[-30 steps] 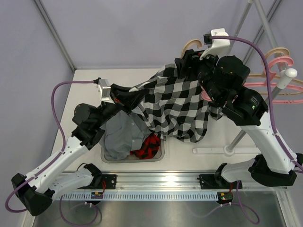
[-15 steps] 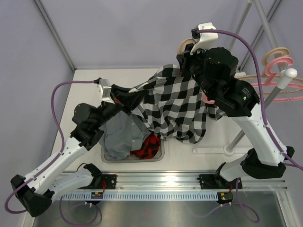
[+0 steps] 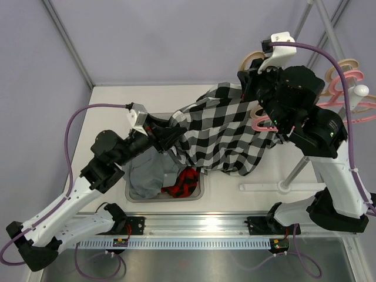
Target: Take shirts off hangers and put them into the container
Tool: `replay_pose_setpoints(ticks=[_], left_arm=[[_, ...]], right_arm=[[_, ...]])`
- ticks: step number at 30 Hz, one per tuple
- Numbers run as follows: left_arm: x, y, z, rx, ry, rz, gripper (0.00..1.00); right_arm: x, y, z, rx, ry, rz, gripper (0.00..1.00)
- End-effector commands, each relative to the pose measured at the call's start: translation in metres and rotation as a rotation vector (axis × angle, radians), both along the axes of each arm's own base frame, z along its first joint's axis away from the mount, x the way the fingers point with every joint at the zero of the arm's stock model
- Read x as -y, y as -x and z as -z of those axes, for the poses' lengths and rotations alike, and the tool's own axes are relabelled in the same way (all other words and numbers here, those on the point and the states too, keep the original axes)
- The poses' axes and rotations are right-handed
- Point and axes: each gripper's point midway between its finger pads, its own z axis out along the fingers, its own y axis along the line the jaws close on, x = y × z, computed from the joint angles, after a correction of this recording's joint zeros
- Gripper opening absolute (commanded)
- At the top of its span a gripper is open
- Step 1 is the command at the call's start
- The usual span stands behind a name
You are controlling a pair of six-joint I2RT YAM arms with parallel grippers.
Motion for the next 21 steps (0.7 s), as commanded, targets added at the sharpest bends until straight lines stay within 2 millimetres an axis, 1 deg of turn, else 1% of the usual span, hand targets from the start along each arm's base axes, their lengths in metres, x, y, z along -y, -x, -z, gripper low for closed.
replay_pose_setpoints(ticks=[1,2,3,4,6,7,8,10,11,12,13,14,15,16,17,18,21], left_arm=[[0.000,-0.008,0.020,-0.070,-0.066,-0.050,0.24],[0.001,-0.009,0.021,-0.079,-0.081,-0.052,0.13],[0.002,-0.010,0.028,-0.106,-0.113,-0.060,0.00],[0.003,-0.010,0.029,-0.112,-0.124,-0.064,0.00],[0.002,-0.005,0.021,-0.104,-0.118,-0.069,0.00],[0.001,-0.002,0.017,-0.093,-0.114,-0.069,0.00],[-0.005,0.004,0.008,-0.073,-0.091,-0.070,0.00],[-0.011,0.013,-0.004,-0.053,-0.065,-0.075,0.00],[-0.020,0.020,-0.015,-0.035,-0.037,-0.082,0.00],[-0.025,0.024,-0.019,-0.033,-0.021,-0.084,0.00],[-0.029,0.028,-0.020,-0.032,-0.020,-0.082,0.00],[-0.036,0.033,-0.025,-0.021,-0.007,-0.084,0.00],[-0.039,0.036,-0.027,-0.018,-0.005,-0.084,0.00],[-0.043,0.038,-0.027,-0.018,-0.009,-0.088,0.00],[-0.047,0.038,-0.024,-0.028,-0.018,-0.103,0.00],[-0.051,0.041,-0.026,-0.025,-0.009,-0.106,0.00],[-0.051,0.040,-0.012,-0.046,-0.034,-0.109,0.00]], right_arm=[[0.028,0.018,-0.040,0.095,-0.109,0.029,0.00],[0.034,0.017,-0.039,0.094,-0.096,0.055,0.00],[0.038,0.017,-0.038,0.093,-0.094,0.075,0.00],[0.042,0.015,-0.034,0.086,-0.073,0.100,0.00],[0.062,0.013,-0.031,0.094,-0.024,0.192,0.00],[0.065,0.010,-0.026,0.093,-0.009,0.224,0.00],[0.082,0.010,-0.025,0.095,0.012,0.309,0.00],[0.095,0.004,-0.016,0.093,0.046,0.417,0.00],[0.109,0.003,-0.012,0.084,0.071,0.498,0.00],[0.116,0.002,-0.009,0.078,0.073,0.531,0.00],[0.119,-0.001,-0.004,0.076,0.075,0.556,0.00],[0.130,-0.001,-0.003,0.077,0.064,0.599,0.00],[0.134,-0.002,-0.001,0.073,0.061,0.617,0.00],[0.138,-0.004,0.002,0.065,0.064,0.633,0.00],[0.147,-0.005,0.004,0.059,0.047,0.666,0.00],[0.149,-0.006,0.004,0.058,0.036,0.668,0.00],[0.152,-0.003,-0.002,0.075,0.003,0.652,0.00]])
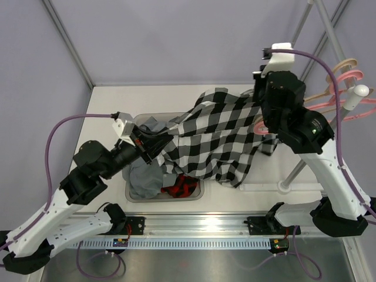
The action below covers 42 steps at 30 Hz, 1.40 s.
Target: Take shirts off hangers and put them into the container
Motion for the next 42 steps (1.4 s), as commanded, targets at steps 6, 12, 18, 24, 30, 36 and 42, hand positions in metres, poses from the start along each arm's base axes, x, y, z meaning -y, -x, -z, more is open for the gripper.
replay_pose_setpoints(ticks=[6,12,18,24,30,36,42], left_arm=[[-0.004,0.000,0.022,-0.044,-0.022,-0.015,0.00],[-0.005,-0.008,0.066,-0.132,-0.033,-0.065,0.00],[-0.065,0.008,0.080,-0.070,0.068,-0.205,0.00],[-0.048,0.015,0.111,-0.162,-0.054,-0.122,0.00],[-0.002,-0.003,0.107,-0.193,-0.165,-0.027,0.04],[-0.023,-0.015,0.091,-0.202,-0.100,-0.169,0.00],[-0.068,-0.009,0.092,-0.253,-0.047,-0.313,0.00]], right_arm=[[0.097,0.029,-0.086,0.213,-0.112,0.329,0.00],[0.107,0.030,-0.108,0.250,-0.116,0.352,0.00],[0.122,0.012,-0.103,0.224,-0.097,0.417,0.00],[0.112,-0.002,-0.090,0.183,-0.193,0.301,0.00],[0.041,0.010,-0.068,0.114,-0.280,-0.118,0.00],[-0.008,0.030,-0.019,-0.043,-0.298,-0.388,0.00],[-0.057,0.020,0.059,-0.218,-0.277,-0.488,0.00]])
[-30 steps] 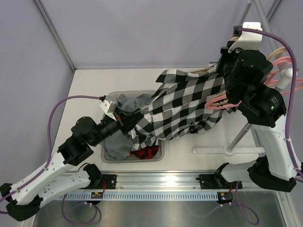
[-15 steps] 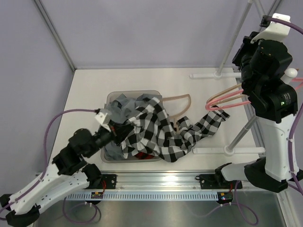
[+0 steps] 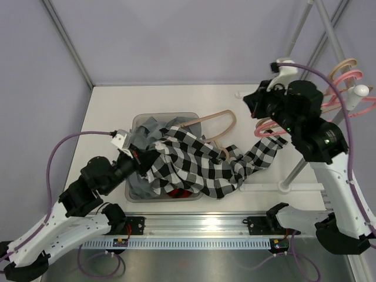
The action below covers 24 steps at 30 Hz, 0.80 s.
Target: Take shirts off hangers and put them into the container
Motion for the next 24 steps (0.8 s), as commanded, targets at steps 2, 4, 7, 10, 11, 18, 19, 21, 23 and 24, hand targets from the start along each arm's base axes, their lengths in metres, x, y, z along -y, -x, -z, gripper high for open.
replay_pose_setpoints(ticks=[2,4,7,10,11,18,19,21,23,24], left_arm=[[-0.042,0.003,-0.016,-0.020,0.084,-0.164,0.00],[-0.053,0.003,-0.008,-0.035,0.096,-0.216,0.00],[-0.077,0.007,0.003,-0.059,0.117,-0.294,0.00],[-0.102,0.013,0.008,-0.066,0.147,-0.373,0.00],[-0.109,0.015,0.012,-0.072,0.142,-0.391,0.00],[-0.136,0.021,0.012,-0.063,0.148,-0.473,0.00],[-0.136,0.021,0.012,-0.062,0.150,-0.474,0.00],[-0.133,0.021,0.010,-0.059,0.155,-0.460,0.00],[-0.128,0.020,0.011,-0.061,0.152,-0.446,0.00],[-0.126,0.019,0.012,-0.063,0.149,-0.440,0.00]], right_arm=[[-0.073,0.002,0.052,-0.102,0.039,-0.224,0.01],[-0.094,-0.006,0.071,-0.141,0.070,-0.245,0.08],[-0.113,-0.027,0.091,-0.183,0.080,-0.242,0.24],[-0.124,-0.053,0.110,-0.200,0.069,-0.184,0.56],[-0.126,-0.061,0.114,-0.208,0.063,-0.159,0.67],[-0.165,-0.109,0.202,-0.411,0.163,-0.129,0.68],[-0.167,-0.115,0.207,-0.418,0.165,-0.120,0.67],[-0.174,-0.127,0.233,-0.460,0.189,-0.116,0.66],[-0.178,-0.135,0.253,-0.495,0.183,-0.117,0.66],[-0.179,-0.138,0.258,-0.505,0.176,-0.120,0.66]])
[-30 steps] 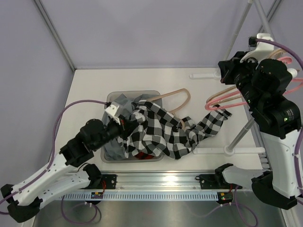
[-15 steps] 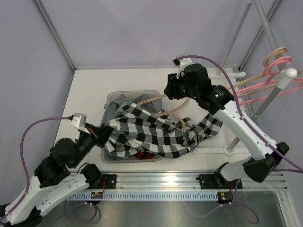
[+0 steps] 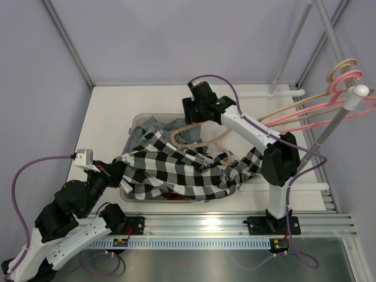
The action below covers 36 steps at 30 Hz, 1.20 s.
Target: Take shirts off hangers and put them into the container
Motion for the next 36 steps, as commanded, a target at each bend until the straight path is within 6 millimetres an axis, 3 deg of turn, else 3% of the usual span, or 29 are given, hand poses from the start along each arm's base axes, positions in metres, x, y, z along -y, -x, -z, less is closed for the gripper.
replay_pose_setpoints(ticks=[1,7,16,19,29,36], left_arm=[[-0.003,-0.004,-0.015,0.033,0.040,-0.034,0.00],[0.007,-0.008,-0.012,0.032,0.016,-0.004,0.00],[0.024,-0.016,-0.003,0.015,-0.019,0.027,0.01],[0.027,-0.016,-0.002,0.016,-0.009,0.037,0.01],[0.030,-0.014,-0.007,0.021,-0.005,0.062,0.02],[0.027,-0.010,-0.008,0.025,-0.003,0.068,0.03]], right_arm=[[0.000,-0.023,-0.006,0.011,-0.055,0.046,0.66],[0.037,-0.040,0.031,-0.016,0.015,0.226,0.68],[0.077,-0.051,0.034,0.019,0.063,0.434,0.80],[0.075,-0.051,0.036,-0.011,-0.016,0.462,0.81],[0.037,-0.051,0.050,-0.209,-0.367,0.643,0.81],[0.040,-0.051,0.063,-0.235,-0.450,0.753,0.79]])
